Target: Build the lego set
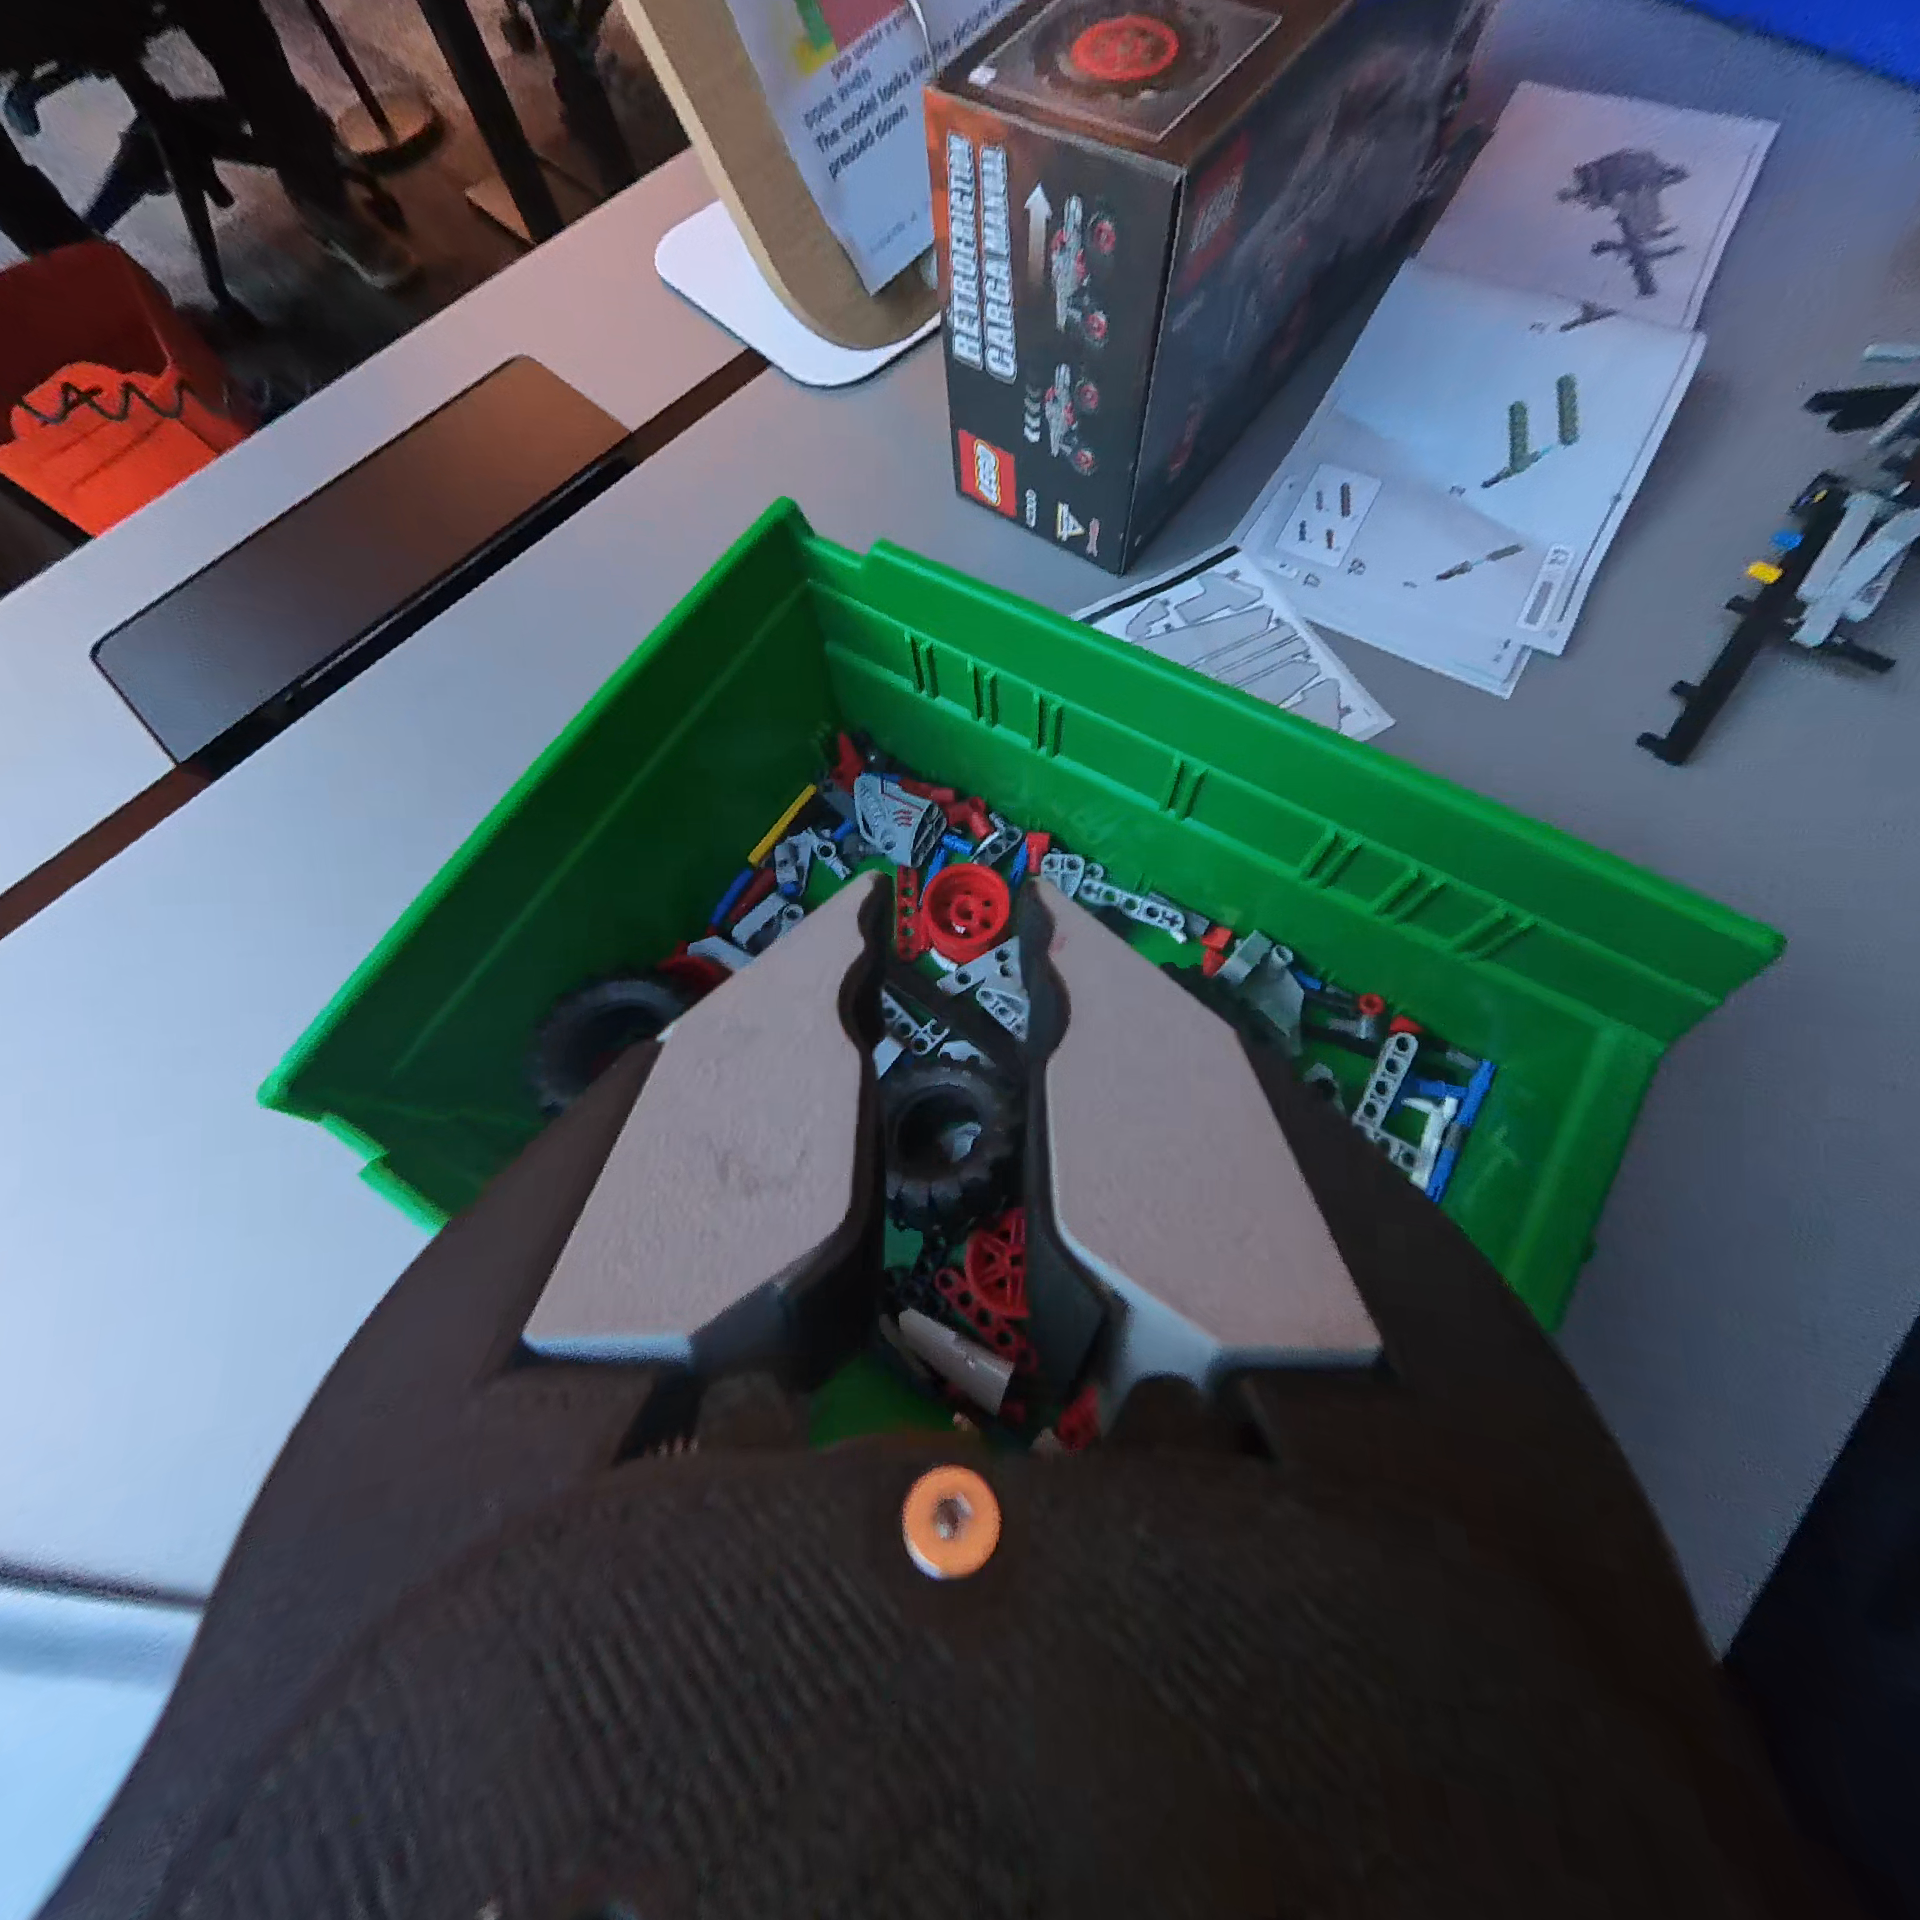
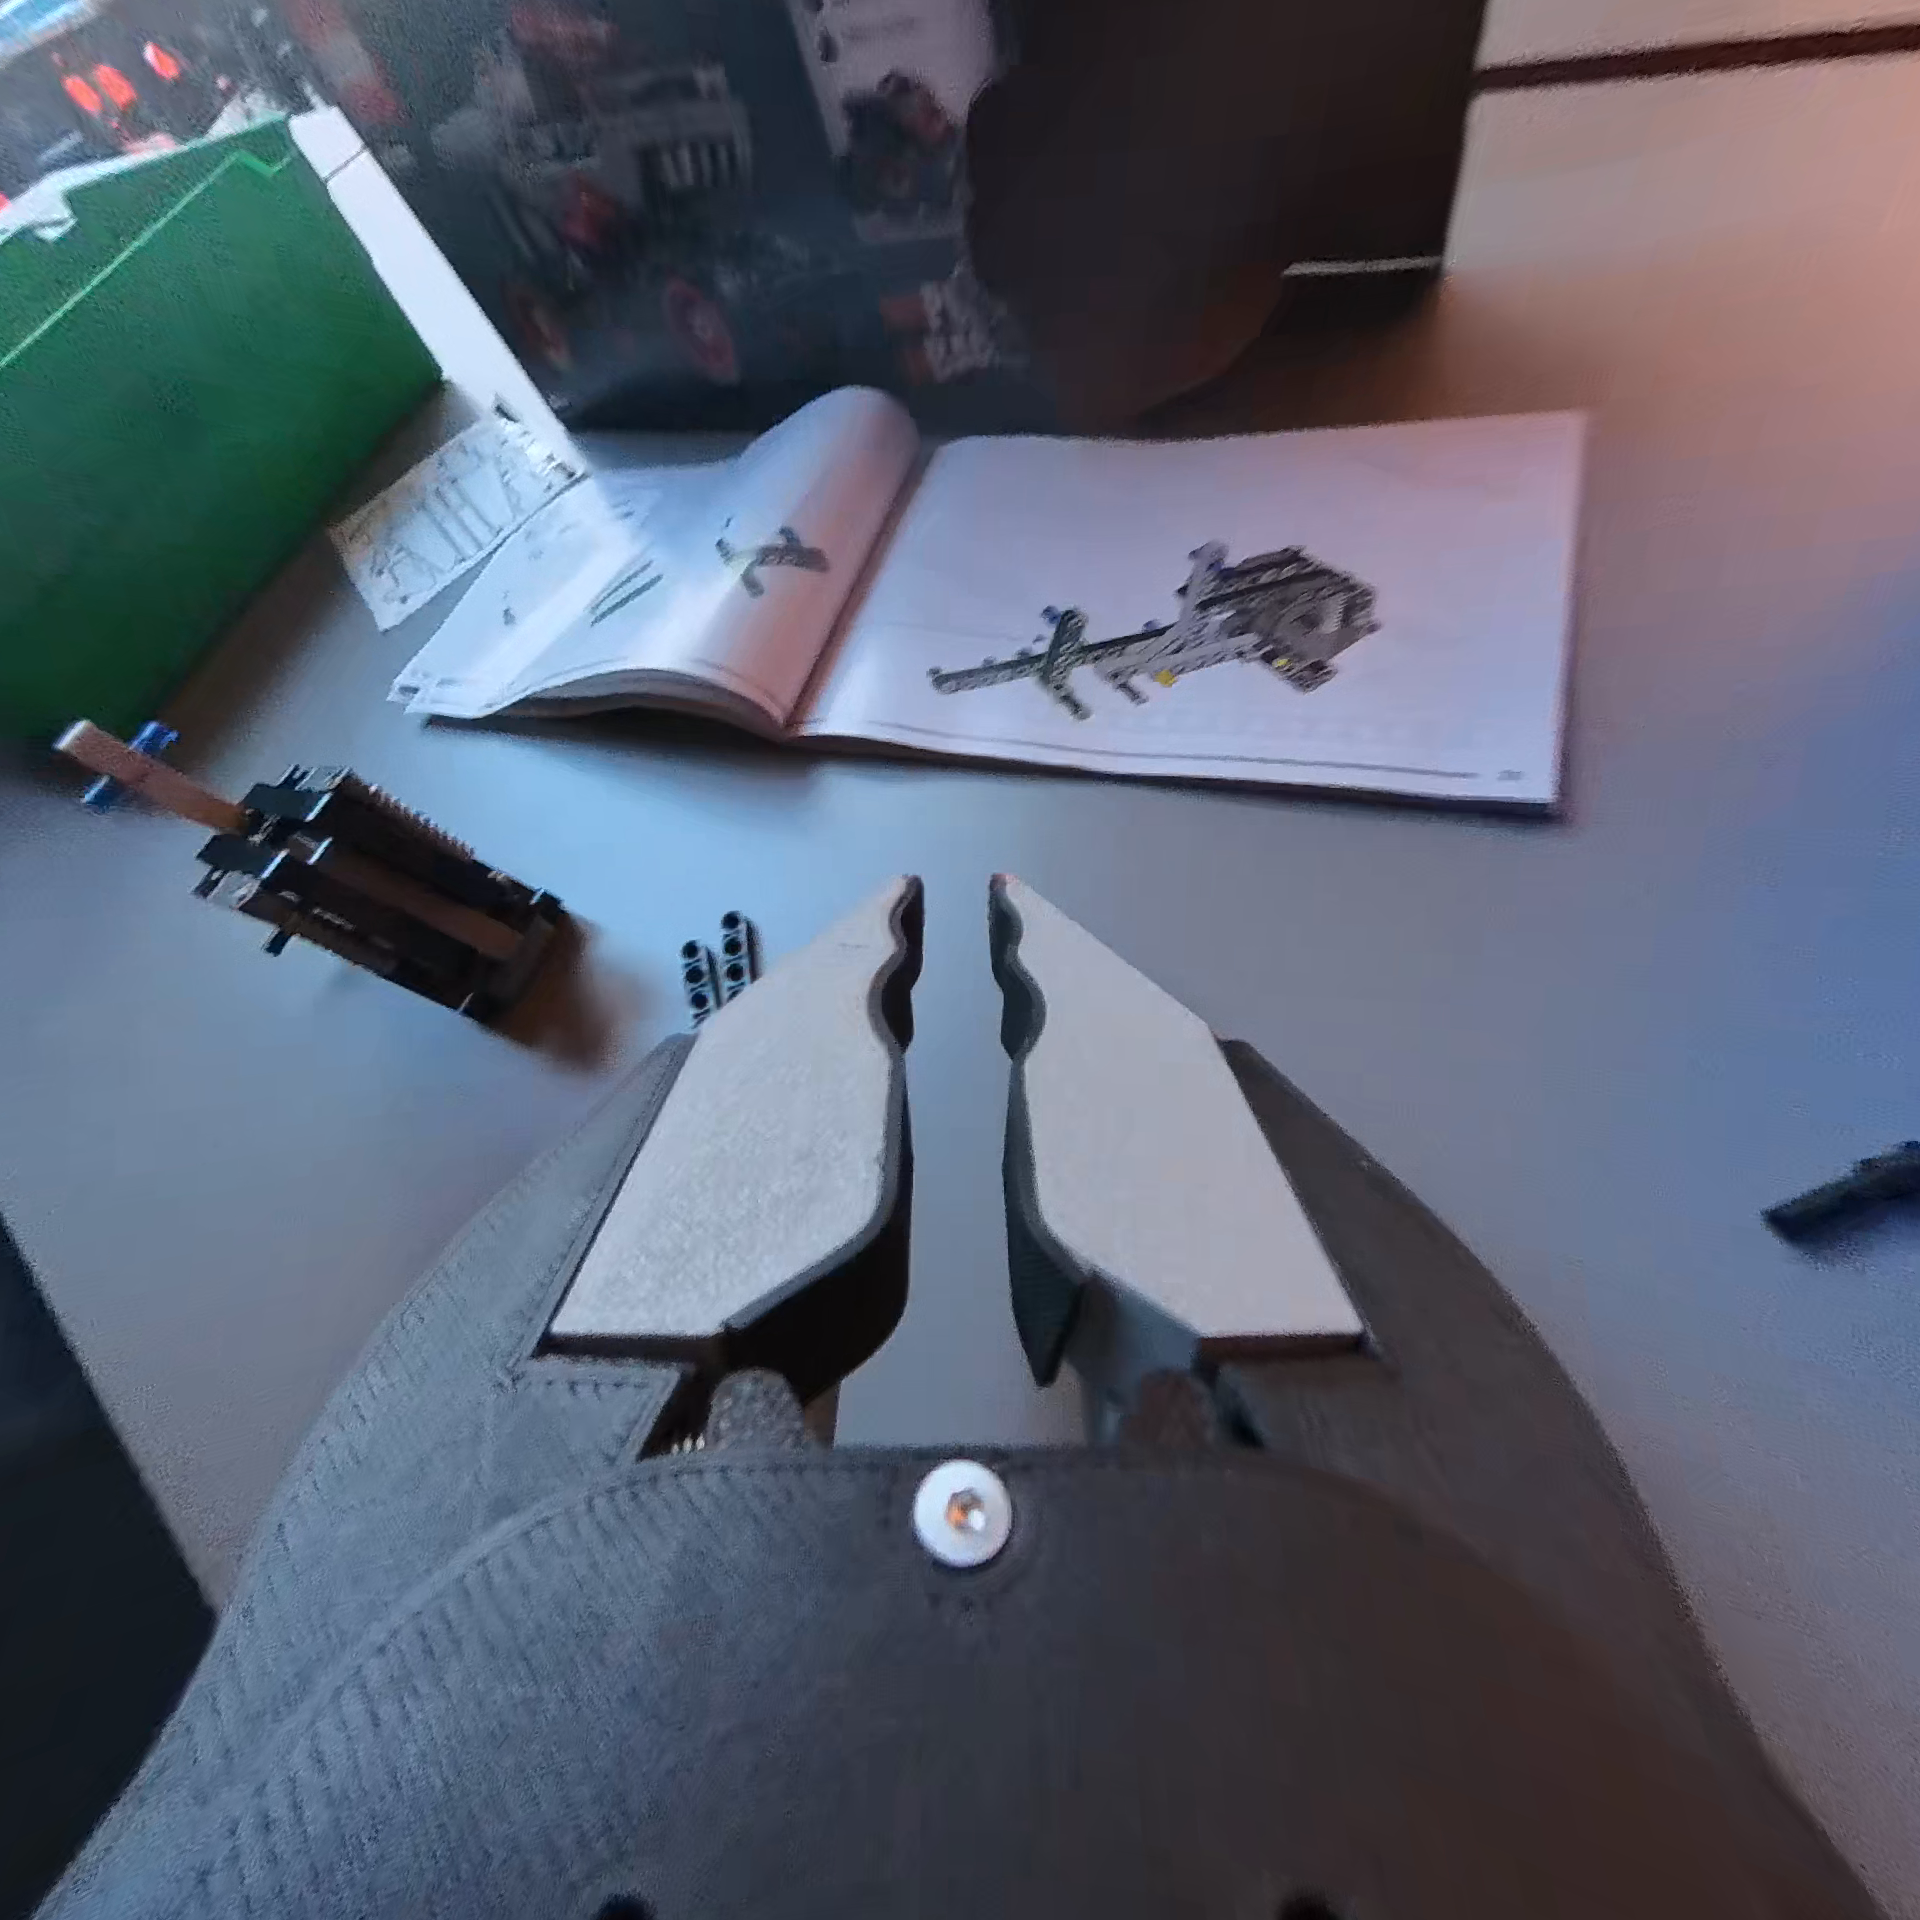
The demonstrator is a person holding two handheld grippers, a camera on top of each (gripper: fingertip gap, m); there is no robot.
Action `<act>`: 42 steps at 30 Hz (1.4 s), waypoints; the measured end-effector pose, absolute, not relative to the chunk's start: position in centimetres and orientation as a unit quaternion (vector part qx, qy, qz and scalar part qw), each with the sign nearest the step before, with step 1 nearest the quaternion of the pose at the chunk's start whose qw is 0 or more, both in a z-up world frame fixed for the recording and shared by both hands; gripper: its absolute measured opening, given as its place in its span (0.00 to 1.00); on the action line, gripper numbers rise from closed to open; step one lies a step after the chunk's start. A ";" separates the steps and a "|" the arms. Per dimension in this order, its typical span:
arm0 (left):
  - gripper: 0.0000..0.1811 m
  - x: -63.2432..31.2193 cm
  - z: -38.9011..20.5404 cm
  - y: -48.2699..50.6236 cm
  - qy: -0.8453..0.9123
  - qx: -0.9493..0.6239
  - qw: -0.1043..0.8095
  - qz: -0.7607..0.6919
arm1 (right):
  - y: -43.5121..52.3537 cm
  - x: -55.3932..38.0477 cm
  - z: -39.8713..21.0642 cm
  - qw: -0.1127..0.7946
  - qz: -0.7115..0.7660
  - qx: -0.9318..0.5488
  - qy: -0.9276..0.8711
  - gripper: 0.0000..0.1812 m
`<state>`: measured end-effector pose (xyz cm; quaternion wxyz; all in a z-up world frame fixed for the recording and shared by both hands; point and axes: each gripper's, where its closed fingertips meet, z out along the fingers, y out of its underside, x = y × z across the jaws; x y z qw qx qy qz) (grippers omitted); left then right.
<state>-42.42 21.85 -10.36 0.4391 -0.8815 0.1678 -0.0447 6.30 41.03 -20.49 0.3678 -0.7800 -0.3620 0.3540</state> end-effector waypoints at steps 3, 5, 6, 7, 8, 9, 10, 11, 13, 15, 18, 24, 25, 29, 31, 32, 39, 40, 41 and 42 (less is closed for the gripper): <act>0.12 -41.7 -11.2 22.2 0.169 -0.879 0.441 -0.070 | 42.3 7.0 -20.3 0.407 0.338 -0.775 -0.346 0.05; 0.13 -41.2 -11.9 22.6 0.167 -0.881 0.434 -0.089 | 43.0 7.6 -20.1 0.428 0.330 -0.775 -0.328 0.06; 0.14 -41.0 -12.0 22.8 0.167 -0.881 0.433 -0.093 | 43.3 7.8 -19.4 0.451 0.329 -0.765 -0.322 0.05; 0.13 -40.8 -12.0 23.0 0.169 -0.880 0.434 -0.092 | 43.6 8.1 -18.6 0.478 0.325 -0.753 -0.314 0.04; 0.14 -40.8 -11.9 23.2 0.171 -0.878 0.439 -0.089 | 43.9 8.4 -18.1 0.497 0.320 -0.746 -0.307 0.03; 0.14 -40.7 -11.7 23.4 0.171 -0.875 0.445 -0.088 | 44.1 8.7 -17.9 0.505 0.319 -0.744 -0.301 0.03; 0.14 -40.5 -11.5 23.6 0.172 -0.872 0.450 -0.091 | 44.2 8.8 -17.9 0.503 0.324 -0.744 -0.298 0.04; 0.14 -40.5 -11.3 23.7 0.173 -0.870 0.453 -0.092 | 44.2 8.8 -17.9 0.499 0.332 -0.744 -0.296 0.06; 0.14 -41.0 -10.9 23.9 0.177 -0.864 0.465 -0.078 | 44.3 8.9 -17.9 0.499 0.332 -0.745 -0.292 0.07; 0.13 -41.9 -10.0 24.1 0.177 -0.846 0.499 -0.056 | 44.4 9.1 -17.9 0.507 0.321 -0.746 -0.289 0.06; 0.14 -43.4 -8.3 23.8 0.134 -0.820 0.553 -0.060 | 44.4 9.0 -17.9 0.510 0.313 -0.746 -0.292 0.06; 0.14 -44.9 -4.8 22.6 0.086 -0.751 0.644 -0.116 | 44.1 8.7 -18.0 0.514 0.297 -0.743 -0.310 0.05; 0.14 -45.0 -4.6 22.5 0.082 -0.745 0.650 -0.121 | 44.1 8.6 -18.0 0.515 0.294 -0.742 -0.313 0.05; 0.14 -45.6 -4.2 22.2 0.067 -0.734 0.666 -0.111 | 44.0 8.5 -17.9 0.523 0.283 -0.738 -0.319 0.05; 0.14 -45.6 -4.0 22.1 0.068 -0.730 0.671 -0.111 | 44.0 8.5 -17.9 0.524 0.280 -0.737 -0.321 0.04; 0.14 -45.5 -4.0 22.1 0.069 -0.731 0.670 -0.109 | 44.0 8.6 -17.8 0.531 0.273 -0.735 -0.321 0.03; 0.15 -45.0 -4.6 22.5 0.082 -0.746 0.656 -0.082 | 44.3 8.9 -17.9 0.542 0.237 -0.738 -0.326 0.00; 0.15 -44.9 -4.8 22.6 0.083 -0.749 0.652 -0.079 | 44.5 9.1 -18.0 0.545 0.224 -0.738 -0.328 0.00; 0.15 -44.9 -4.9 22.7 0.084 -0.752 0.649 -0.074 | 44.6 9.2 -18.1 0.549 0.210 -0.739 -0.329 0.00; 0.15 -44.8 -5.0 22.8 0.086 -0.755 0.646 -0.069 | 44.8 9.3 -18.1 0.552 0.197 -0.739 -0.332 0.00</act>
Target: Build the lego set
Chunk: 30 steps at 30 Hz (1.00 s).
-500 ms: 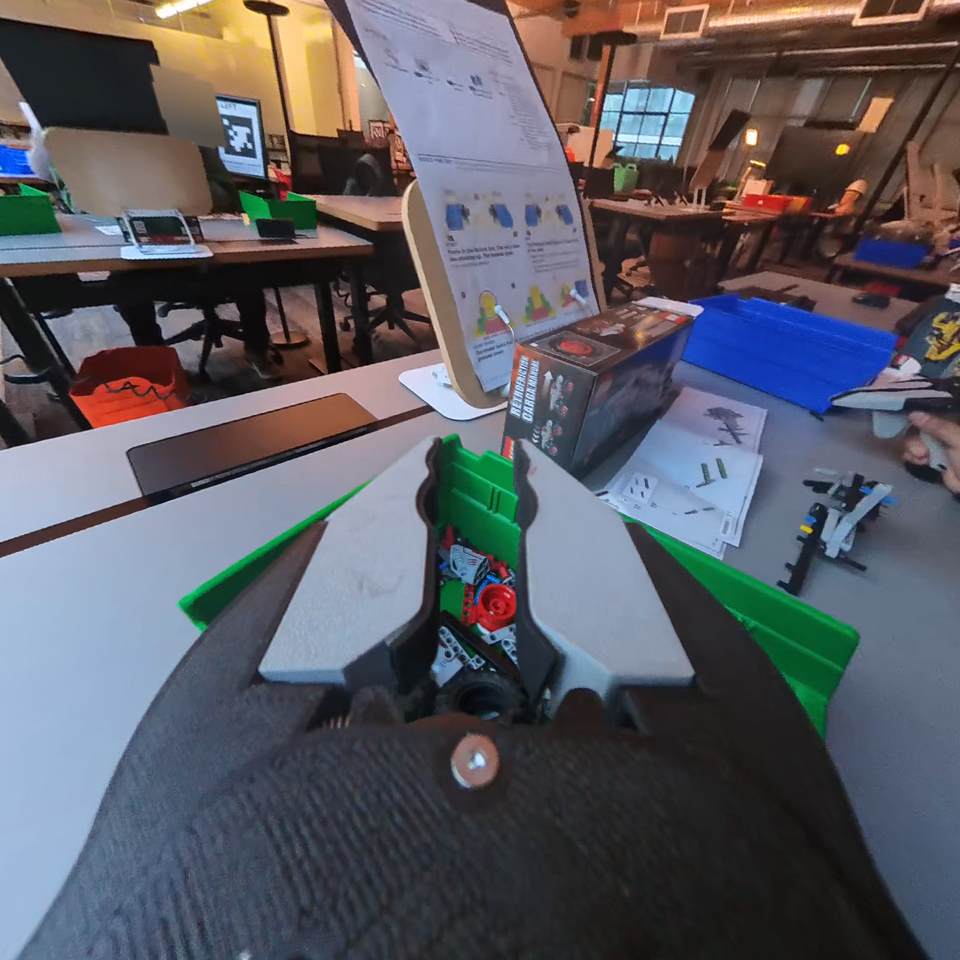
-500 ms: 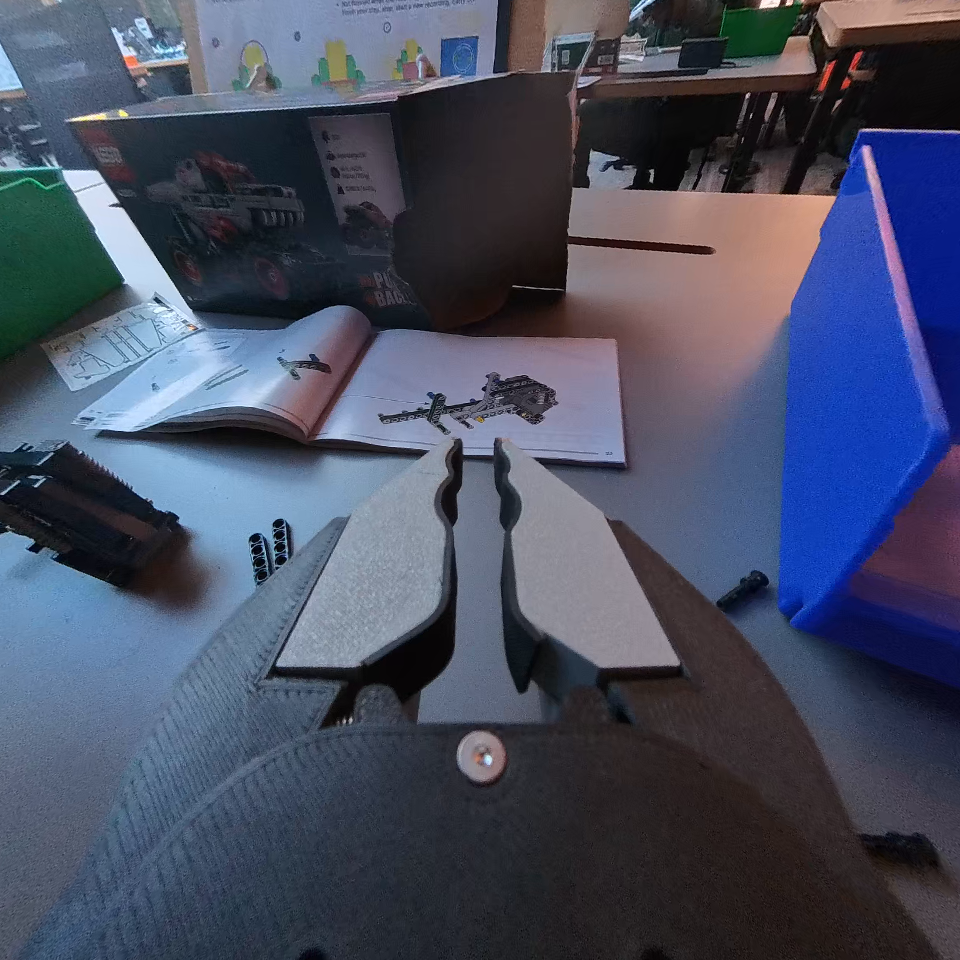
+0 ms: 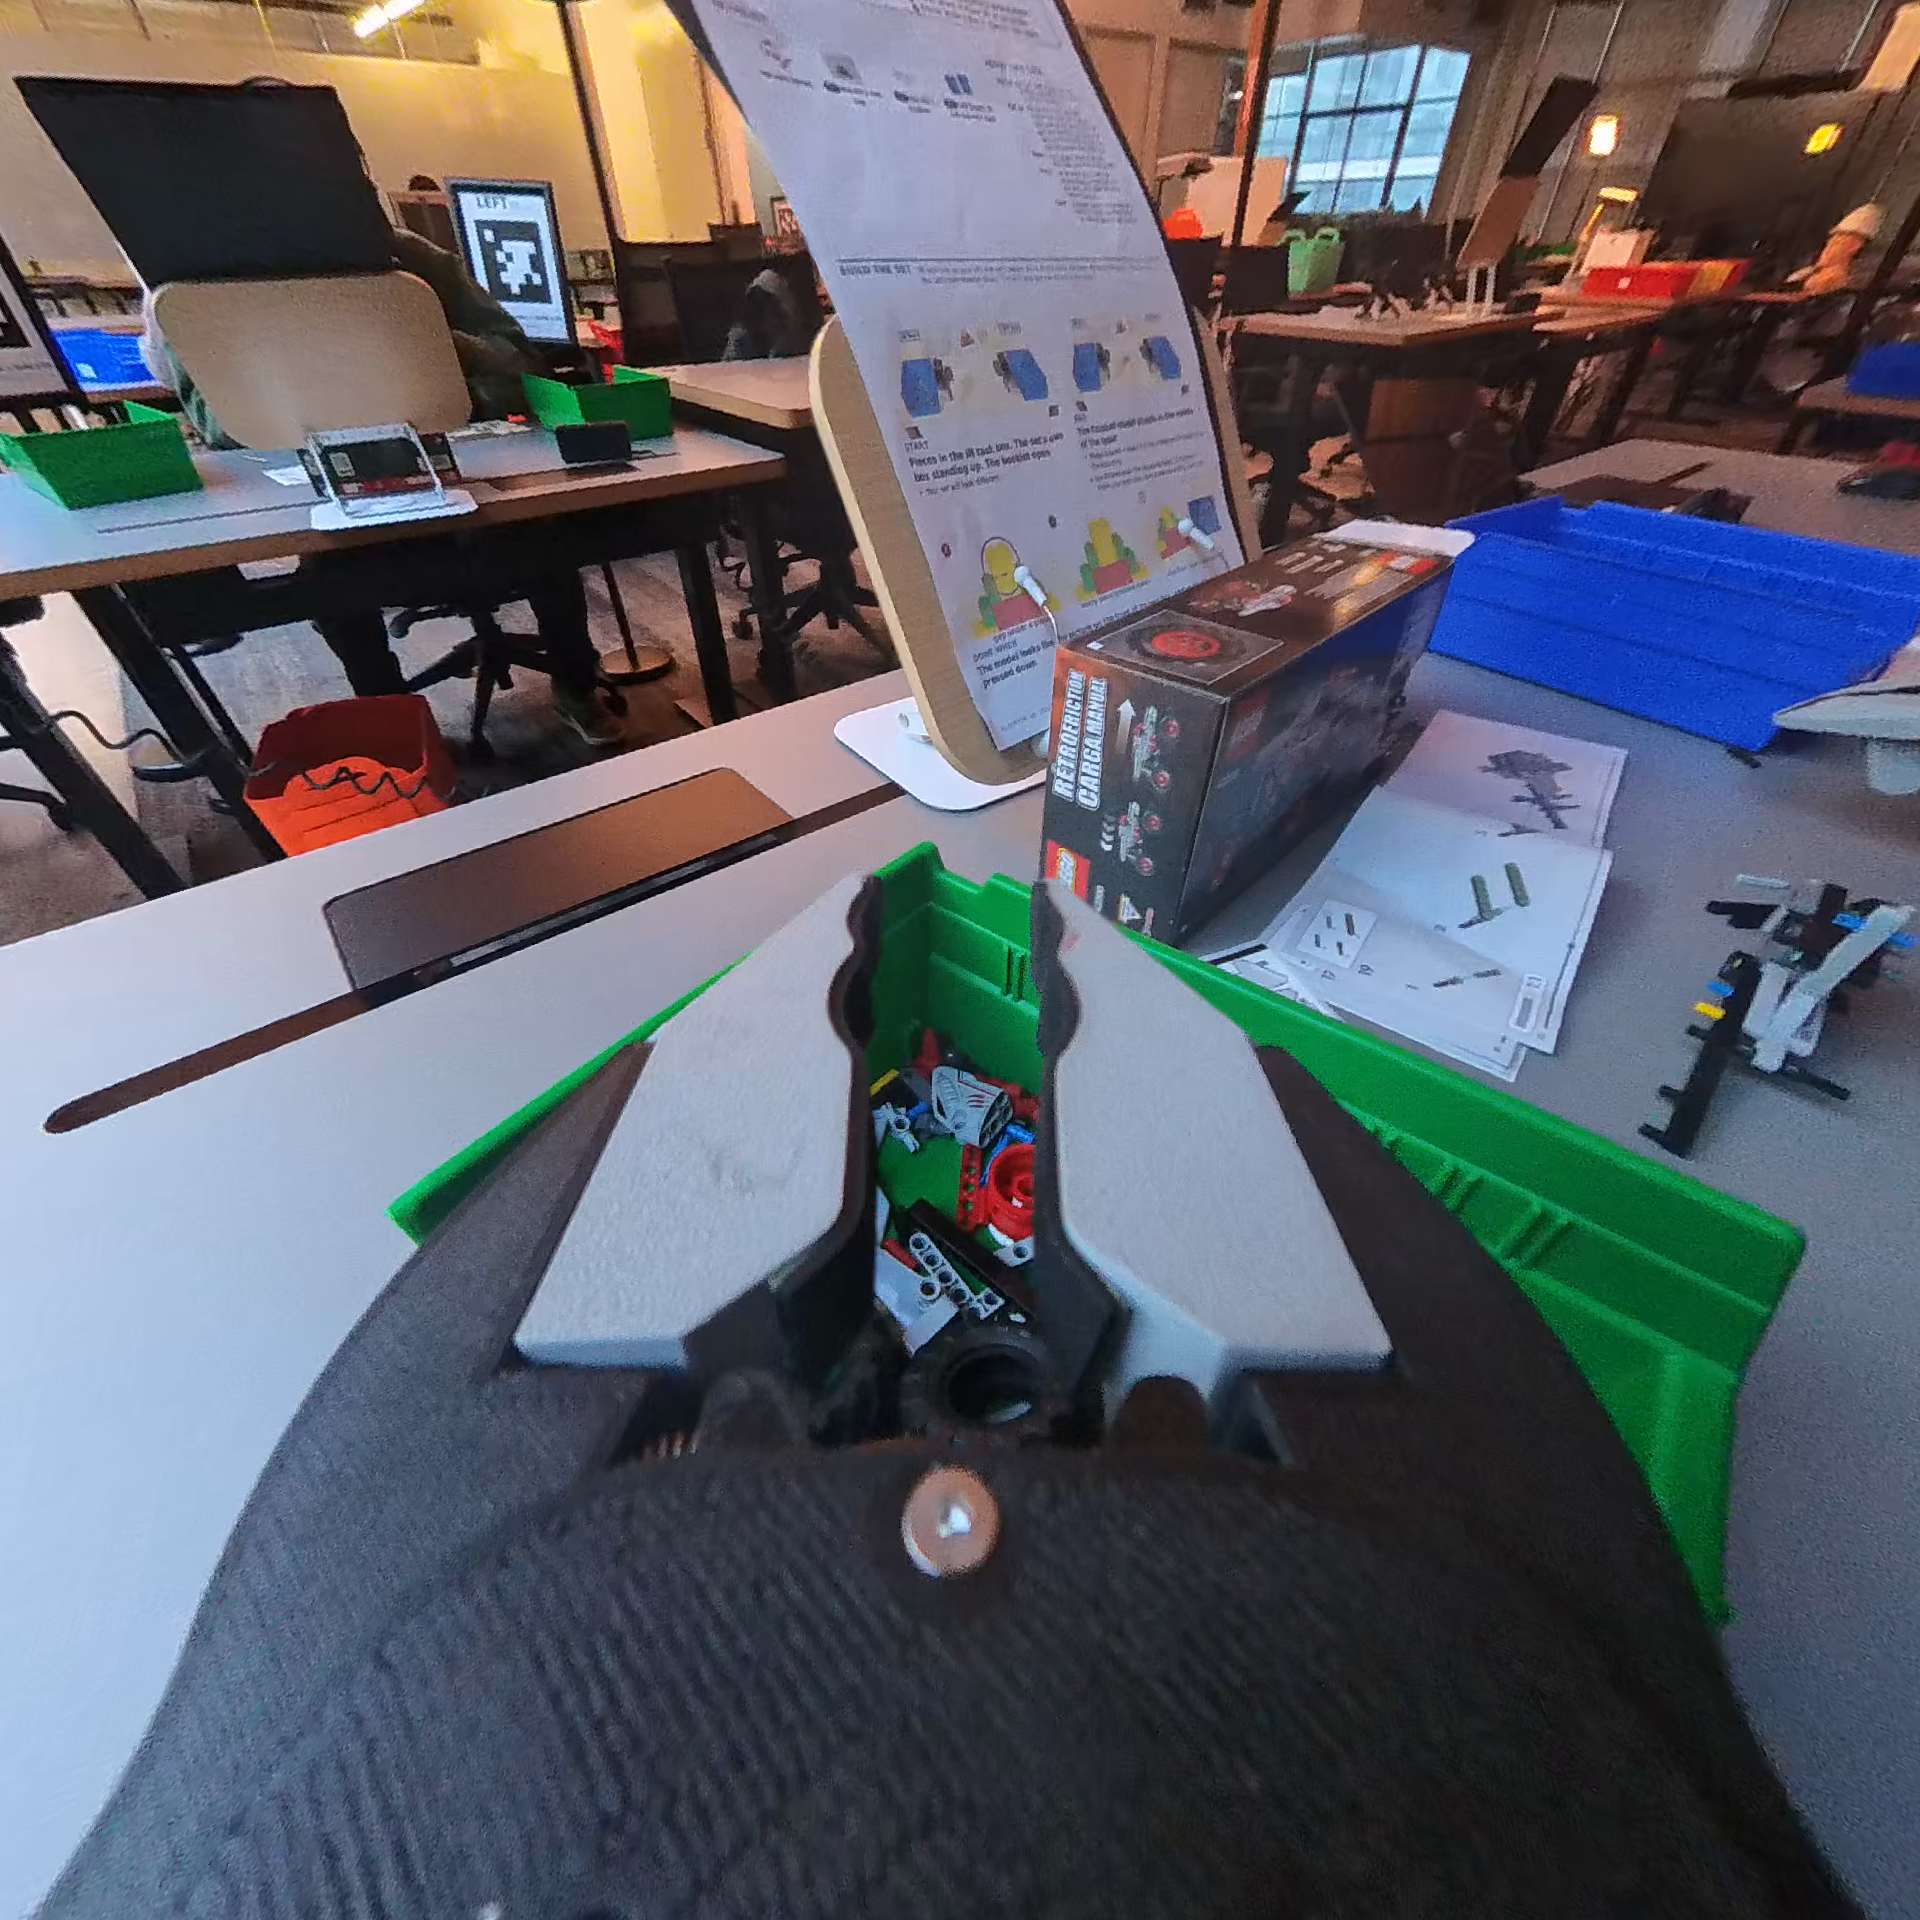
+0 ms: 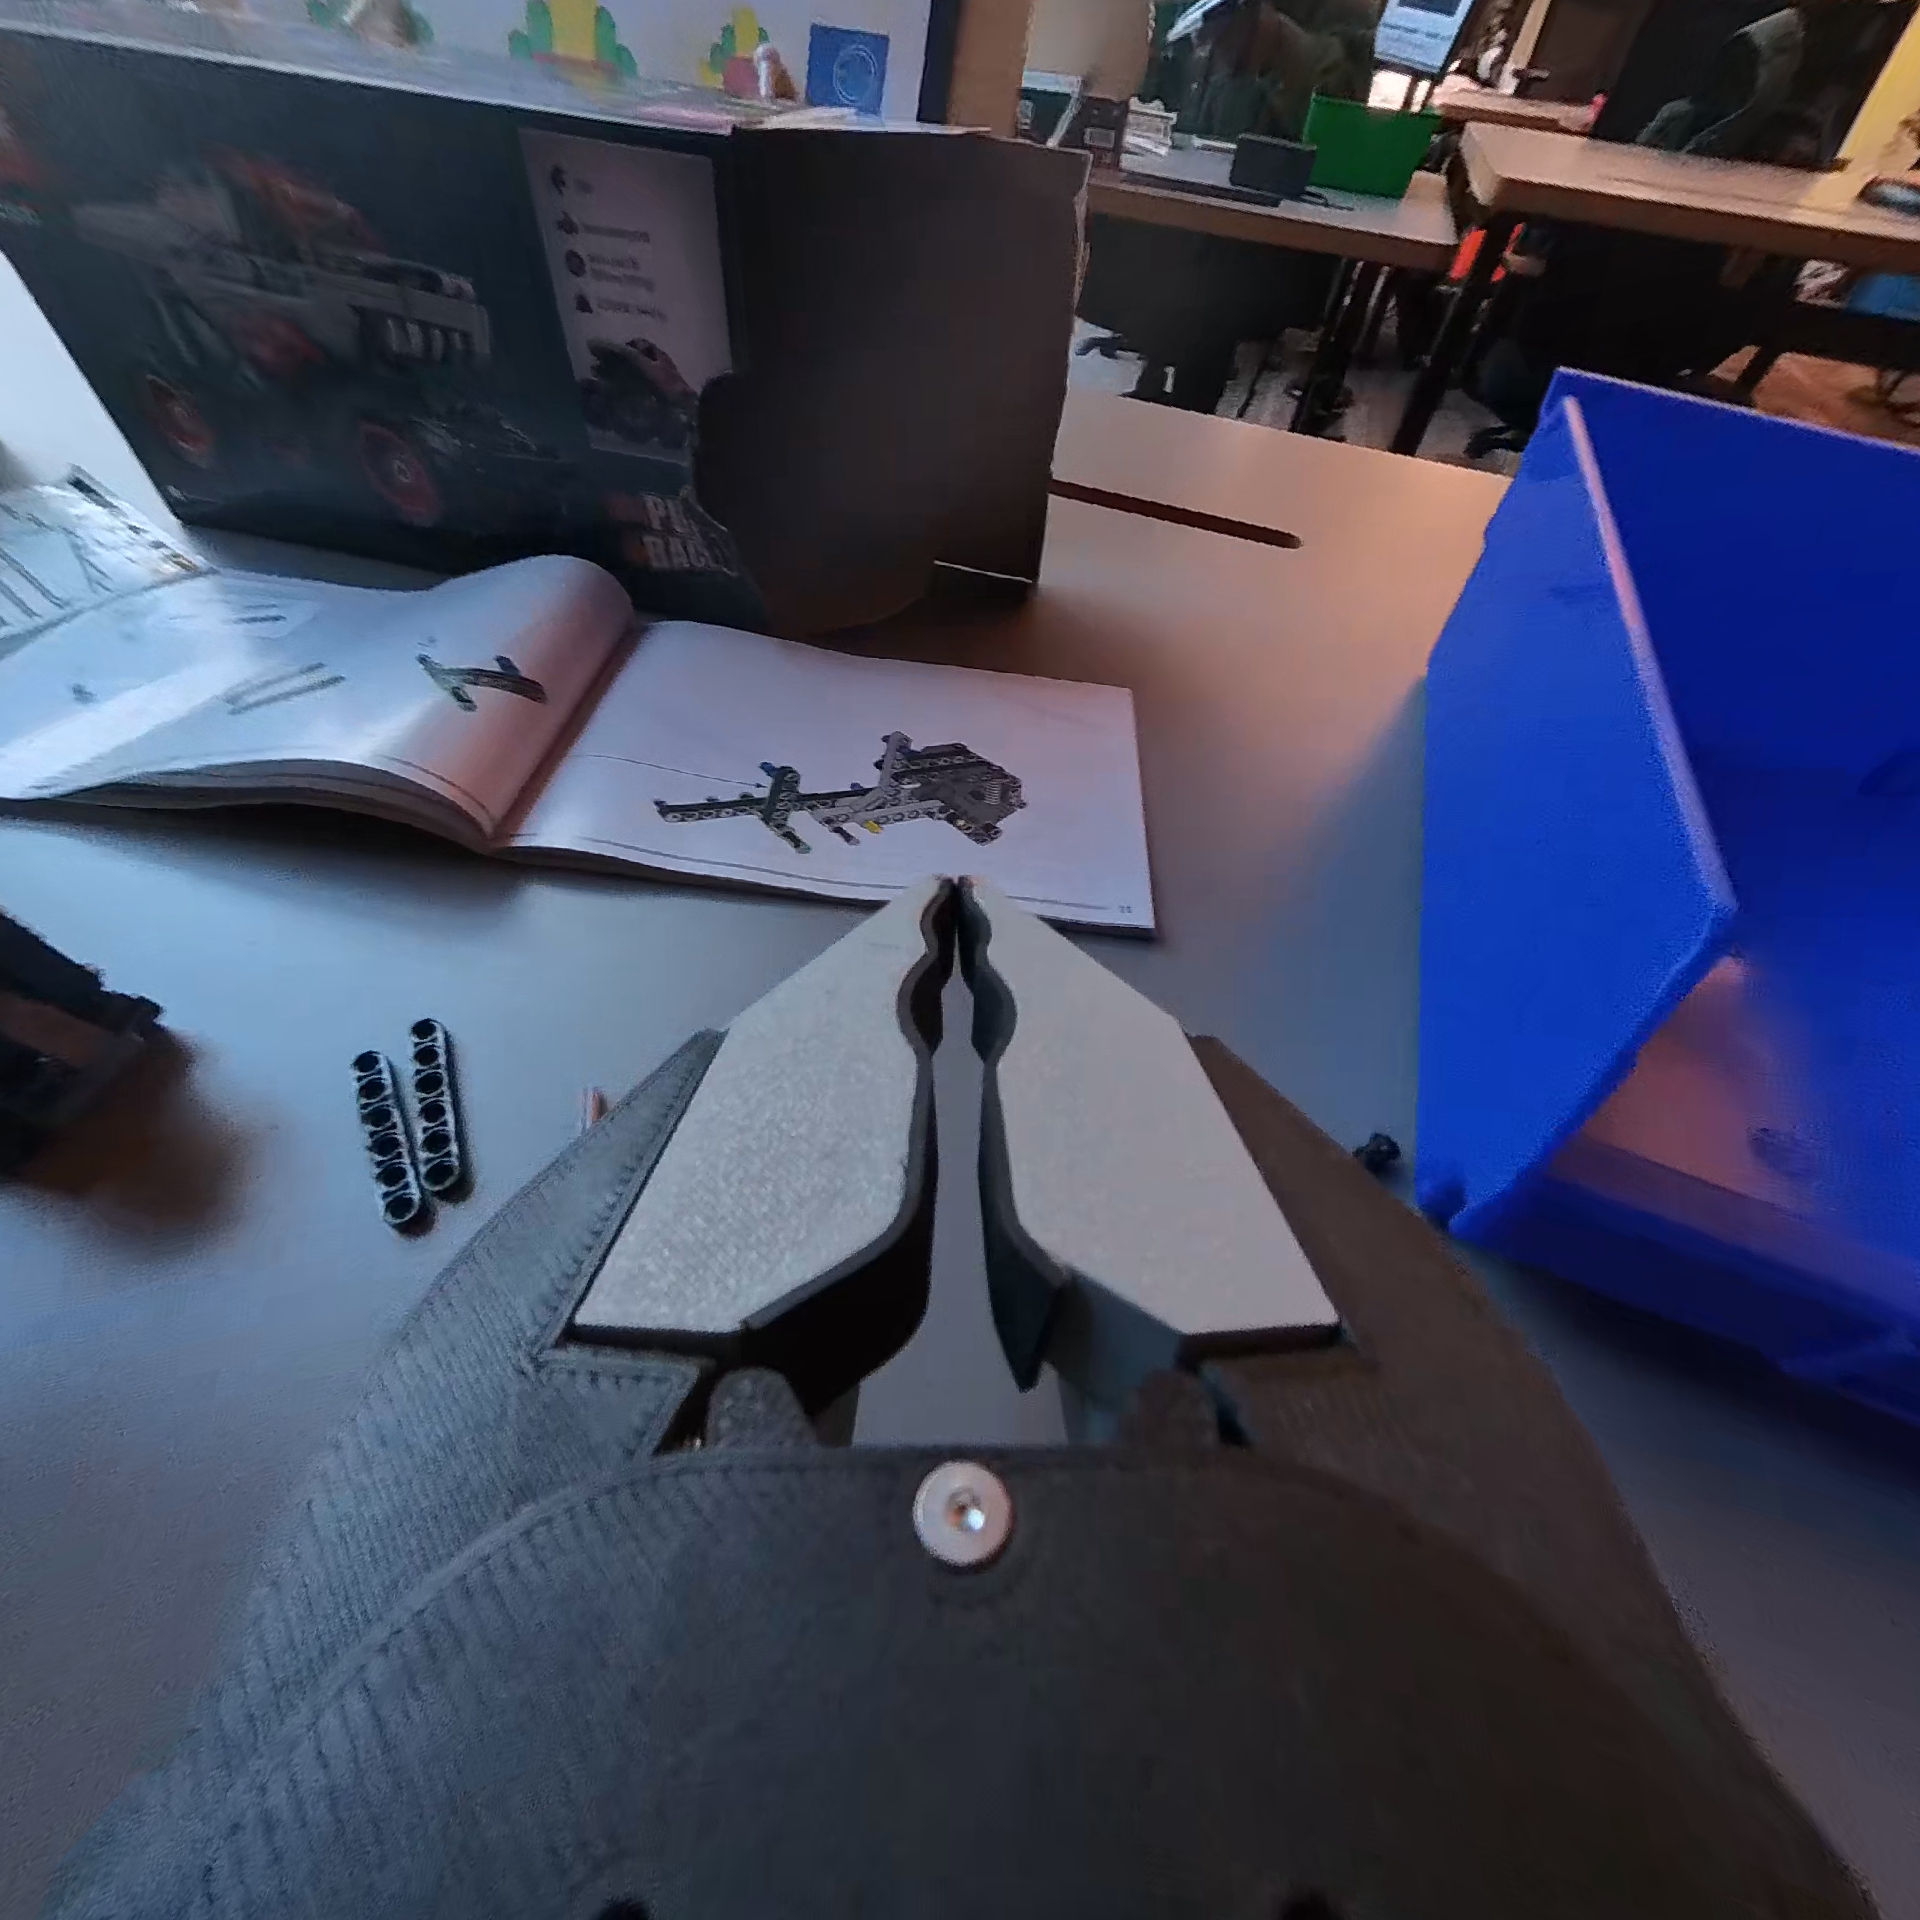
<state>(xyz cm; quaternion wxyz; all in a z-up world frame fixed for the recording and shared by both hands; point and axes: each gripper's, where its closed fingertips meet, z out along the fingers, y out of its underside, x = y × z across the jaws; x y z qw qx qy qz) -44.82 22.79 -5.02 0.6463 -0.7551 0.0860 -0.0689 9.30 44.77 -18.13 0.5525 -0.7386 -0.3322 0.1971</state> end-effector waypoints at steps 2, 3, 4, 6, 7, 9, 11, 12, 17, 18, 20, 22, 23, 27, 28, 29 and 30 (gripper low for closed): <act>0.14 -44.6 -5.2 22.9 0.092 -0.759 0.642 -0.057 | 44.8 9.1 -18.3 0.550 0.187 -0.739 -0.341 0.00; 0.14 -44.6 -5.3 23.0 0.095 -0.761 0.640 -0.050 | 44.8 9.0 -18.5 0.547 0.184 -0.740 -0.345 0.00; 0.14 -44.5 -5.4 23.0 0.097 -0.762 0.639 -0.044 | 44.8 8.9 -18.6 0.544 0.180 -0.742 -0.349 0.00; 0.15 -44.4 -5.5 23.1 0.101 -0.764 0.637 -0.032 | 44.7 8.9 -18.8 0.542 0.175 -0.742 -0.353 0.00; 0.15 -44.4 -5.6 23.1 0.102 -0.765 0.635 -0.028 | 44.7 8.9 -18.8 0.543 0.173 -0.742 -0.353 0.00; 0.15 -44.4 -5.6 23.1 0.102 -0.766 0.634 -0.030 | 44.8 8.9 -18.7 0.544 0.173 -0.742 -0.351 0.00; 0.15 -44.4 -5.5 23.1 0.099 -0.764 0.636 -0.036 | 44.8 9.0 -18.6 0.545 0.178 -0.742 -0.347 0.00; 0.15 -44.5 -5.5 23.1 0.098 -0.764 0.637 -0.040 | 44.8 9.1 -18.6 0.545 0.181 -0.742 -0.345 0.00; 0.19 -44.7 -5.3 23.0 0.088 -0.762 0.640 -0.052 | 44.8 9.0 -18.6 0.544 0.181 -0.742 -0.346 0.00; 0.19 -44.6 -5.3 23.0 0.089 -0.761 0.640 -0.052 | 44.8 9.0 -18.7 0.543 0.180 -0.743 -0.348 0.00; 0.20 -44.6 -5.4 23.0 0.090 -0.762 0.640 -0.047 | 44.7 8.9 -18.7 0.544 0.177 -0.742 -0.350 0.00; 0.21 -44.6 -5.5 23.1 0.092 -0.766 0.636 -0.039 | 44.7 8.9 -18.7 0.544 0.176 -0.741 -0.351 0.00; 0.23 -44.5 -5.7 23.2 0.093 -0.769 0.632 -0.036 | 44.7 8.9 -18.7 0.545 0.175 -0.741 -0.351 0.00; 0.26 -44.4 -6.3 23.6 0.100 -0.783 0.614 -0.020 | 44.8 8.9 -18.7 0.545 0.176 -0.742 -0.350 0.00; 0.27 -44.3 -6.6 23.6 0.104 -0.787 0.608 -0.019 | 44.8 9.0 -18.7 0.544 0.175 -0.743 -0.349 0.00; 0.27 -44.1 -6.9 23.7 0.112 -0.794 0.598 -0.020 | 44.8 9.1 -18.8 0.544 0.173 -0.744 -0.348 0.00; 0.26 -43.7 -7.3 23.8 0.120 -0.801 0.586 -0.026 | 44.9 9.1 -18.7 0.545 0.172 -0.744 -0.347 0.00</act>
